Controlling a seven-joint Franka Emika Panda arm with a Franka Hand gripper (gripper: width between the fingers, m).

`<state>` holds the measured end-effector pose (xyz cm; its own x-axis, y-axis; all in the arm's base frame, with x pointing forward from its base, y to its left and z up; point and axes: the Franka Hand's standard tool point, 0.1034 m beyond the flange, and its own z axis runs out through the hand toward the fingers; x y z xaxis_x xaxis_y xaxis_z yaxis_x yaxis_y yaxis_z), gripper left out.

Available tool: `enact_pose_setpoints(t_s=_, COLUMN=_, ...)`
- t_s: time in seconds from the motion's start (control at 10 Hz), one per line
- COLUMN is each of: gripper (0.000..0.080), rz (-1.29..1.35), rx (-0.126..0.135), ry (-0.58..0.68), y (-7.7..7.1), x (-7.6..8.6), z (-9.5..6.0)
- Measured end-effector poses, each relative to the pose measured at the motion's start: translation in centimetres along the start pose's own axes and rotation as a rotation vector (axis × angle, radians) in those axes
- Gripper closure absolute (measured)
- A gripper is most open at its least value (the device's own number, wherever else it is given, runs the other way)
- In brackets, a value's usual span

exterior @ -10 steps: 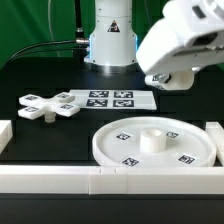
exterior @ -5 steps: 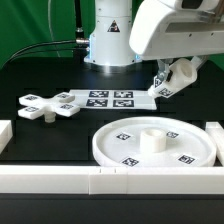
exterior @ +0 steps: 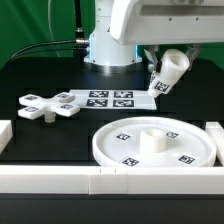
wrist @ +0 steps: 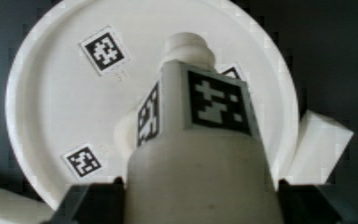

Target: Assemble round table

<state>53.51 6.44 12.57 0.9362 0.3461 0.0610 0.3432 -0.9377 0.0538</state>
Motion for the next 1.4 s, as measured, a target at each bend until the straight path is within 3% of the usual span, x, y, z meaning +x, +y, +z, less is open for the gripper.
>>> enact_pose_setpoints(t_s=0.3, gripper=0.039, rz=0.002, rx=-0.016, ry=0.179, y=0.6, x=0.3, z=0.4)
enact_pose_setpoints(t_s=0.5, gripper=0.039, rz=0.07, rx=-0.013, ry=0.265, y=2.3, x=0.6, z=0.0)
enact_pose_setpoints(t_s=0.6, gripper=0.039, rz=0.062, rx=-0.032, ry=0.321, y=2.4, x=1.2, z=-0.5)
enact_pose_setpoints(t_s=0.7, gripper=0.039, rz=0.047, rx=-0.071, ry=0.398, y=3.0, x=1.0, z=-0.5)
enact_pose_setpoints(t_s=0.9, gripper=0.039, rz=0.058, rx=-0.114, ry=0.478, y=4.2, x=0.6, z=0.0)
enact_pose_setpoints(t_s=1.0, gripper=0.039, rz=0.075, rx=-0.093, ry=0.429, y=4.8, x=0.4, z=0.8)
enact_pose_setpoints(t_s=1.1, gripper=0.039, rz=0.08, rx=-0.082, ry=0.423, y=5.1, x=1.2, z=0.5)
enact_pose_setpoints(t_s=1.4, gripper=0.039, rz=0.08, rx=-0.071, ry=0.444, y=4.7, x=2.2, z=0.9)
